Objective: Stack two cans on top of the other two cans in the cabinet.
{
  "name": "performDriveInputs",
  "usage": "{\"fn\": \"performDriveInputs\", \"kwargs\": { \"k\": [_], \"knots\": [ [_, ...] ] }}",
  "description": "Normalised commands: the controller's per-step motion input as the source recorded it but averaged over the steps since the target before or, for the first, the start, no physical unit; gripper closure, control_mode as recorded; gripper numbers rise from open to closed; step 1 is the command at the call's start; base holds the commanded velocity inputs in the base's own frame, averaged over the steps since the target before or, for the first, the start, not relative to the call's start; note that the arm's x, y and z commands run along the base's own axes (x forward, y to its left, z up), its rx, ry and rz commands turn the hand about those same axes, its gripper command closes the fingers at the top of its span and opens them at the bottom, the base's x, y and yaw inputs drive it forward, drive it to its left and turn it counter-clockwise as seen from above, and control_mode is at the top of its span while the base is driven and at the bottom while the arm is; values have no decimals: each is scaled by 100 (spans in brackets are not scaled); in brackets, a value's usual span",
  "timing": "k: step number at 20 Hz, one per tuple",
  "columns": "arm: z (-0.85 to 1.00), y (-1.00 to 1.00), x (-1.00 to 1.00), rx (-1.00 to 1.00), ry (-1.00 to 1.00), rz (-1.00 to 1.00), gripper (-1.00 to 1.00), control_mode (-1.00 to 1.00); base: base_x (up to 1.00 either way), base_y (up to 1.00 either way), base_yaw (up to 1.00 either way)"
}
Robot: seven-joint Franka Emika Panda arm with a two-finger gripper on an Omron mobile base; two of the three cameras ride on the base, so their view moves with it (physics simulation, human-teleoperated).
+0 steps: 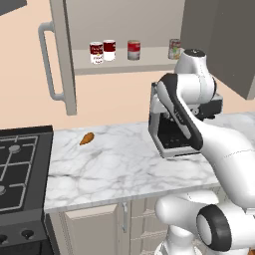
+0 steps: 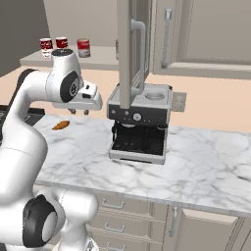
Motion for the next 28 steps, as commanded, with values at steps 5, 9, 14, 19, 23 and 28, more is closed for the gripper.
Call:
{"fn": "performDriveInputs", "kwargs": {
  "k": [5,9,14,19,23,28],
  "knots": [
    [0,2,-27,0,-19,2,-100,-100,0,0,0],
    [22,19,-19,0,-38,-1,-100,-100,0,0,0],
    [45,17,-2,0,-22,-3,-100,-100,0,0,0],
    [46,6,0,0,-21,0,-100,-100,0,0,0],
    [44,6,3,2,-18,0,-100,-100,0,0,0],
    [51,13,5,2,-11,-2,-100,-100,0,0,0]
  ]
}}
